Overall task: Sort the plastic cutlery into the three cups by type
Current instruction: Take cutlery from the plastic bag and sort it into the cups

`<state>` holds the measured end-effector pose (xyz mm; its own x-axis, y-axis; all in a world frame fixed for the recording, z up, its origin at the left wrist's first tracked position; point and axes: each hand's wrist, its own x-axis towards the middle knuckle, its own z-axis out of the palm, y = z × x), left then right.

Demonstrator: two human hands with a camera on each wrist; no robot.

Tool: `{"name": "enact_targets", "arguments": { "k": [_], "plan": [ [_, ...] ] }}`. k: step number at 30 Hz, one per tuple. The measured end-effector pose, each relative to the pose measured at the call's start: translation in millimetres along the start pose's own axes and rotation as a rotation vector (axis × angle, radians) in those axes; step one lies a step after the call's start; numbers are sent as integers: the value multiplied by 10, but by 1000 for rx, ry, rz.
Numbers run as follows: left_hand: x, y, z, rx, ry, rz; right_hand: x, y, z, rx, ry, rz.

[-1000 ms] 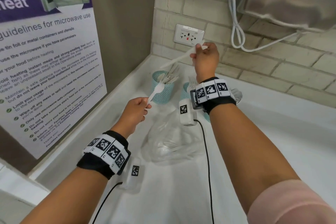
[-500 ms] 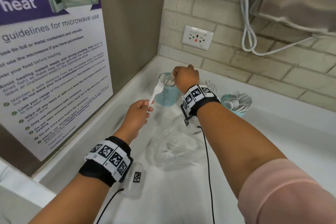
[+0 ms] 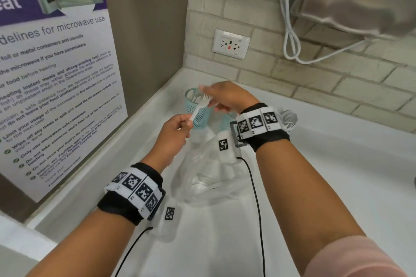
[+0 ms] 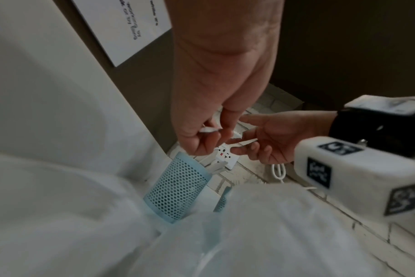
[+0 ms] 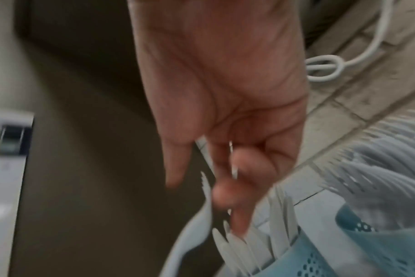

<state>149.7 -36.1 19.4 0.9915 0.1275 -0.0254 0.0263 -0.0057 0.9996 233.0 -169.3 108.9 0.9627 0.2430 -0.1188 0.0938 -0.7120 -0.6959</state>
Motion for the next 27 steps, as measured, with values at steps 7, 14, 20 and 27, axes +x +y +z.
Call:
{"name": "enact_targets", "arguments": {
  "k": [7, 14, 20, 27],
  "plan": [
    [-30, 56, 234, -21, -44, -3, -189, 289, -327, 278, 220, 20],
    [-90, -10, 201, 539, -347, 132, -263, 439, -596, -100, 770, -121],
    [-208, -40, 78, 1032, -549, -30, -219, 602, -242, -449, 688, -198],
    [-250, -26, -19, 1095, -517, -32, -102, 892, 186, -716, 593, -119]
  ]
}}
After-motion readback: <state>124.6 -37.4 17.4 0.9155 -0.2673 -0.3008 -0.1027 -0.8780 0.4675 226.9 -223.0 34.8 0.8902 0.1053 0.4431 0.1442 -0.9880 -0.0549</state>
